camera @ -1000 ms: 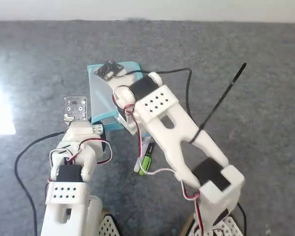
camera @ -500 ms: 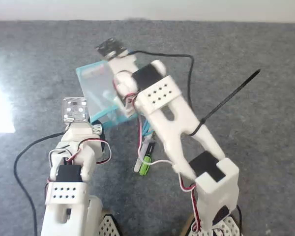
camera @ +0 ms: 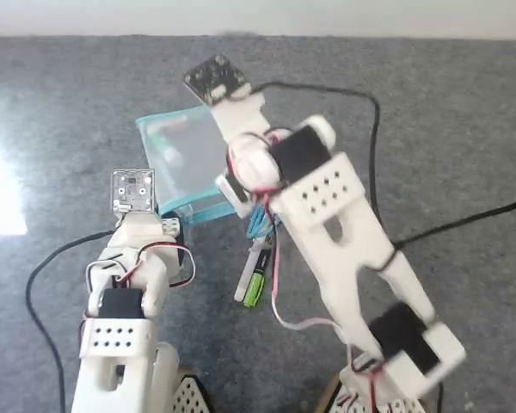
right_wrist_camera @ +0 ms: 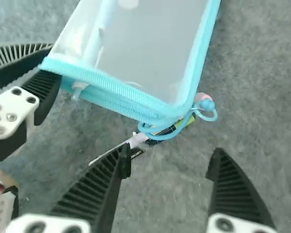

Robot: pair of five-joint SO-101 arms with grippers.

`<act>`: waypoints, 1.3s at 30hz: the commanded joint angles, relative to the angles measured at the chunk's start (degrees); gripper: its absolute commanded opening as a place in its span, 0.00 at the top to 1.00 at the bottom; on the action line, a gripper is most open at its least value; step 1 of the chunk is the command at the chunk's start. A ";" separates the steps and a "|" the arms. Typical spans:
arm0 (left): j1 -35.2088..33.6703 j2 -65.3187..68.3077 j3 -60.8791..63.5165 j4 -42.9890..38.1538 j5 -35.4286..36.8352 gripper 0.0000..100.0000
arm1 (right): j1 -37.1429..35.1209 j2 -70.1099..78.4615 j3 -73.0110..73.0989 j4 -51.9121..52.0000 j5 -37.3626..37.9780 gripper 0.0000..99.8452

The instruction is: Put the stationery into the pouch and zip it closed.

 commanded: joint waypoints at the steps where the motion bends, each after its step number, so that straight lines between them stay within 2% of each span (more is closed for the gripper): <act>1: 0.00 -0.70 -0.13 -0.88 -0.26 0.99 | 0.92 -10.24 26.11 -15.60 1.05 0.80; 5: 0.09 -0.70 -0.13 -0.88 -0.26 0.99 | 0.48 -18.42 46.77 -26.51 -0.35 0.77; 7: 0.09 -0.70 -0.13 -0.97 -0.26 0.99 | 0.04 -21.41 52.48 -29.32 -2.55 0.77; 12: 0.09 -0.62 -0.13 -1.67 -0.26 0.99 | -6.64 -22.81 60.75 -35.65 -6.77 0.77; 15: 0.09 -0.70 -0.13 -1.58 -0.26 0.99 | -8.04 -20.62 60.92 -36.79 -10.02 0.77; 21: 0.09 -0.70 -0.13 -1.58 -0.26 0.99 | -8.13 -13.93 59.78 -39.34 -25.14 0.77; 25: 0.09 -0.70 -0.13 -1.58 -0.26 0.99 | -7.60 -8.92 56.26 -38.37 -30.95 0.77; 31: 0.09 -0.70 -0.13 -1.67 -0.26 0.99 | -3.65 -0.84 52.40 -37.76 -32.35 0.77; 39: 0.09 -0.70 -0.13 -1.58 -0.26 0.99 | -3.47 2.77 50.37 -37.67 -32.35 0.77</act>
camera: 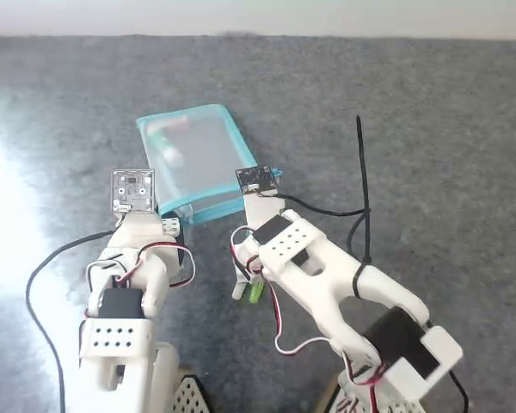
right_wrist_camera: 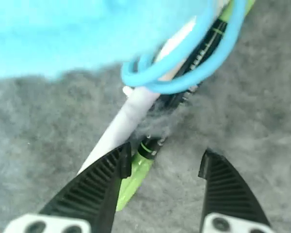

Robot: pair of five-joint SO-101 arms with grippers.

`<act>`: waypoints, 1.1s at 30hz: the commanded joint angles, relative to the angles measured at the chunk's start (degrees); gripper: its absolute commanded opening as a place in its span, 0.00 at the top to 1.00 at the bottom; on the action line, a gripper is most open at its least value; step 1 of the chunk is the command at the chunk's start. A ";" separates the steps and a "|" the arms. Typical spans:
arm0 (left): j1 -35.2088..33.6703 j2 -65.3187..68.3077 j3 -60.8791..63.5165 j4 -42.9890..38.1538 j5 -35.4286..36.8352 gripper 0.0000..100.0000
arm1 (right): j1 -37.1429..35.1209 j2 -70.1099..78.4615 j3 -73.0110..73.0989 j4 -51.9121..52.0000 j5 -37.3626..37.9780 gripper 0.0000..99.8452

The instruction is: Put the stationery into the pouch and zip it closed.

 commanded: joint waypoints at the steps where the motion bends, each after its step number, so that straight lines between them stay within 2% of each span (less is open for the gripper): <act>1: 0.09 -0.70 -0.13 -1.58 -0.26 0.99 | 1.19 0.31 -2.11 0.57 -0.62 0.77; 4: 0.09 -0.70 -0.13 -1.49 -0.26 0.99 | 2.42 0.31 -1.76 0.75 -0.44 0.77; 8: 0.09 -0.70 -0.13 -1.49 -0.26 0.99 | 8.04 0.04 -2.11 3.38 3.08 0.85; 11: 0.09 -0.70 -0.13 -1.49 -0.26 0.99 | 14.99 -0.13 -2.02 3.47 12.48 0.94; 13: 0.09 -0.70 -0.13 -1.49 -0.26 0.99 | 19.03 -0.57 -2.73 5.05 21.54 1.00; 16: 0.09 -0.70 -0.13 -1.58 -0.26 0.99 | 22.37 -3.38 -6.07 12.44 35.69 0.99; 20: 0.09 -0.70 -0.13 -1.58 -0.26 0.99 | 23.69 -11.56 -8.97 20.35 38.07 0.99; 26: -0.09 -0.70 -0.13 -1.49 -0.26 0.99 | 23.43 -27.56 -10.02 24.92 41.58 0.99; 29: 0.09 -0.70 -0.13 -1.49 -0.26 0.99 | 21.23 -30.90 -13.89 29.76 43.78 0.99; 33: 0.09 -0.70 -0.13 -1.49 -0.26 0.99 | 14.46 -27.12 -21.80 39.08 45.71 0.99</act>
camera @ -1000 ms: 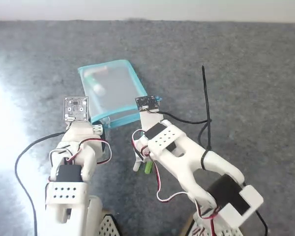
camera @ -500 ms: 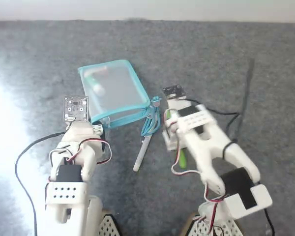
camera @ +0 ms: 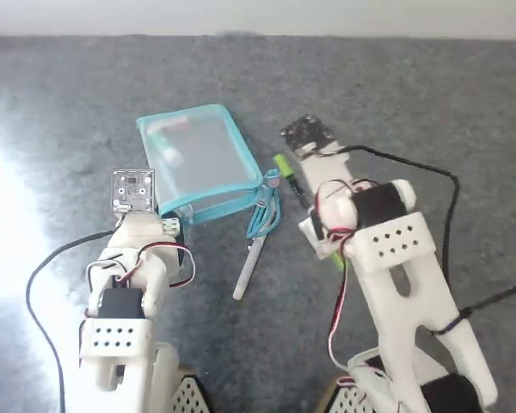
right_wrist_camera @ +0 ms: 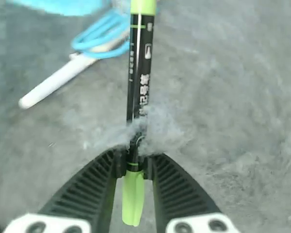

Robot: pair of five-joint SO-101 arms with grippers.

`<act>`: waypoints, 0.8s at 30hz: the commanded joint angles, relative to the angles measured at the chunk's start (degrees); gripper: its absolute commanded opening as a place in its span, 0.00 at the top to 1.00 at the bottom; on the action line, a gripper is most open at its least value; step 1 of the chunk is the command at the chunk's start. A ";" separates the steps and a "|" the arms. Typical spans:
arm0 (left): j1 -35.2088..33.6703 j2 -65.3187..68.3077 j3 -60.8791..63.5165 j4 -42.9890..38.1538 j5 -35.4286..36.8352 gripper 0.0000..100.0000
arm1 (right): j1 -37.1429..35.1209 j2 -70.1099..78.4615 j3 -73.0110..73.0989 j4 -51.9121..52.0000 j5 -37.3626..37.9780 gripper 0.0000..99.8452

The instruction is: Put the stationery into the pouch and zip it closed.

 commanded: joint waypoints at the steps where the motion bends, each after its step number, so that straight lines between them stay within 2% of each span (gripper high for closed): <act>1: 0.00 -0.70 -0.13 -1.49 -0.26 0.99 | -6.02 1.71 -8.79 7.96 2.55 0.99; 8: -0.35 -0.70 -0.13 -1.49 -0.35 0.99 | -15.87 9.63 -13.71 13.23 3.87 0.99; 17: 0.00 -0.70 -0.13 -1.49 -0.35 0.99 | -15.87 16.13 -14.51 7.34 3.43 0.99; 24: 0.09 -0.70 -0.13 -1.49 -0.35 0.99 | -15.78 22.73 -27.34 6.90 -0.26 0.99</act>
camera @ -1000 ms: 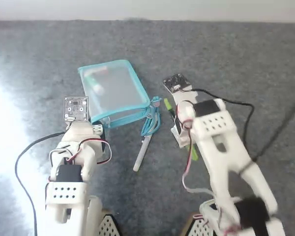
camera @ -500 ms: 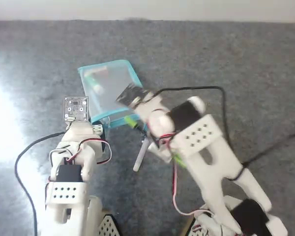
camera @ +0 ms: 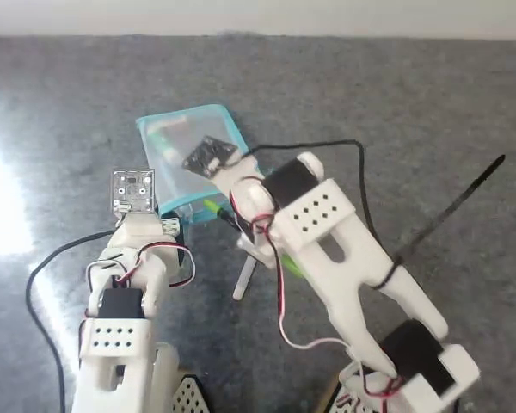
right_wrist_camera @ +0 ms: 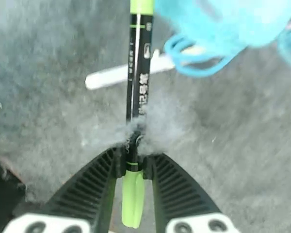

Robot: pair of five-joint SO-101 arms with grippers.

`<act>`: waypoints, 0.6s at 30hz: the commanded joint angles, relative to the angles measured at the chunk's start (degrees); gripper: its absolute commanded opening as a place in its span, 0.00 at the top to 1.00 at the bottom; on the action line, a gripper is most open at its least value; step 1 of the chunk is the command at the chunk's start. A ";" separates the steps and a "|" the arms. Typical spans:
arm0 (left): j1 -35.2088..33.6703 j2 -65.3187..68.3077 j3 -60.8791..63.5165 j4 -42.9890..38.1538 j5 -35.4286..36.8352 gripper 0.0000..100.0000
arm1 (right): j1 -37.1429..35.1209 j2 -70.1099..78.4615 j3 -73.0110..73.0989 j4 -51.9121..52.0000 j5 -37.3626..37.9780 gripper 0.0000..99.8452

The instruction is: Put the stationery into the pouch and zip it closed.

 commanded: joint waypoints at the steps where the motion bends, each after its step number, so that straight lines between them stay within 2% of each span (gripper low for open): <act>1: 0.09 -0.70 -0.04 -1.49 -0.35 0.99 | -0.22 3.30 -9.76 -0.75 -1.32 0.99; 12: 0.09 -0.70 0.40 -1.49 -0.35 0.99 | 0.31 28.44 -34.90 1.36 -1.76 0.99; 18: 0.09 -0.70 0.40 -1.49 -0.35 0.99 | 2.95 33.36 -48.35 4.35 -6.24 0.83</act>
